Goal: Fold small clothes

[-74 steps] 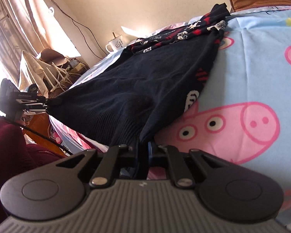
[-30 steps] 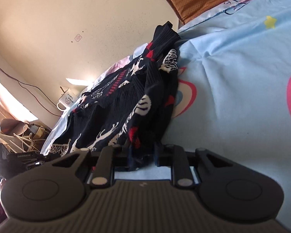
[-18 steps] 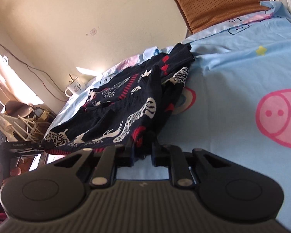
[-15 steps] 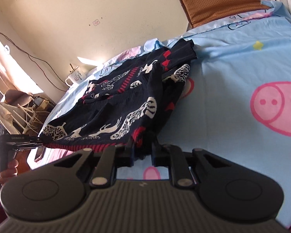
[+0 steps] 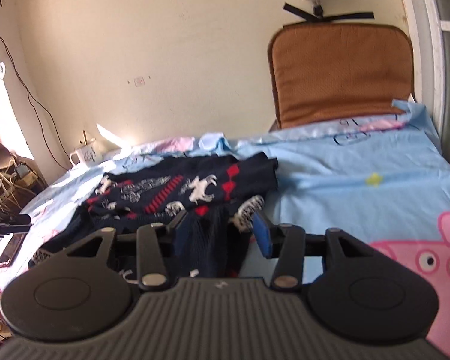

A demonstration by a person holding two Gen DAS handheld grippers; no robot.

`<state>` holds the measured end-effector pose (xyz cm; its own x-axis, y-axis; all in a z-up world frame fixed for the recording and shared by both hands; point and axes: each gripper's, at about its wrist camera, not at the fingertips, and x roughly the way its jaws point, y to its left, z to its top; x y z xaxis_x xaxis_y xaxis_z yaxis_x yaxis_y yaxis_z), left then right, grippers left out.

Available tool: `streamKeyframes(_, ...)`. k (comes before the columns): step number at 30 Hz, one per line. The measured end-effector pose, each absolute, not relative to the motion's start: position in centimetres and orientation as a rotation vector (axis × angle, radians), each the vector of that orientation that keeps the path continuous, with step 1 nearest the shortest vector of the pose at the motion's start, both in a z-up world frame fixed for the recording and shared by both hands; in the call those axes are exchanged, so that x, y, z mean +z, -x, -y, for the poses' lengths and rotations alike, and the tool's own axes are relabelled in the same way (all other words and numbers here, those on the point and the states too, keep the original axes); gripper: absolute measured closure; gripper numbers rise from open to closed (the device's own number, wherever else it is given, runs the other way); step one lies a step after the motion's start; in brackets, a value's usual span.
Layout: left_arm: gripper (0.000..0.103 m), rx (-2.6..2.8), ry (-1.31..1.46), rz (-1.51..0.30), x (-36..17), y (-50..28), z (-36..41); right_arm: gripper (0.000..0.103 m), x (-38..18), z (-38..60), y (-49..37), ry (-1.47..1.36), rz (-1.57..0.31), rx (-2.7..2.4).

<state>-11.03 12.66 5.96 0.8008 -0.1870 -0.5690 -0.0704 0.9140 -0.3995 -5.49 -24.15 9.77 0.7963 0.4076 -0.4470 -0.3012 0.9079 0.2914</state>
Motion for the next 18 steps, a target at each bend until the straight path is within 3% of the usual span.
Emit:
streamKeyframes(5,0.059,-0.145,0.332,-0.679,3.3,6.8,-8.4,0.054,6.5,21.0,3.1,-0.216,-0.580,0.455)
streamKeyframes(9,0.060,-0.099,0.270,-0.754,-0.1,5.3,-7.2,0.061,2.7,20.9,1.5,-0.245,-0.758,0.395)
streamKeyframes(11,0.059,-0.107,0.251,-0.723,-0.4,6.0,-7.3,0.066,3.0,21.8,1.7,-0.267,-0.760,0.406)
streamKeyframes(18,0.052,-0.148,0.324,-0.625,1.6,6.1,-9.2,0.063,6.8,22.8,-0.7,-0.220,-0.606,0.287)
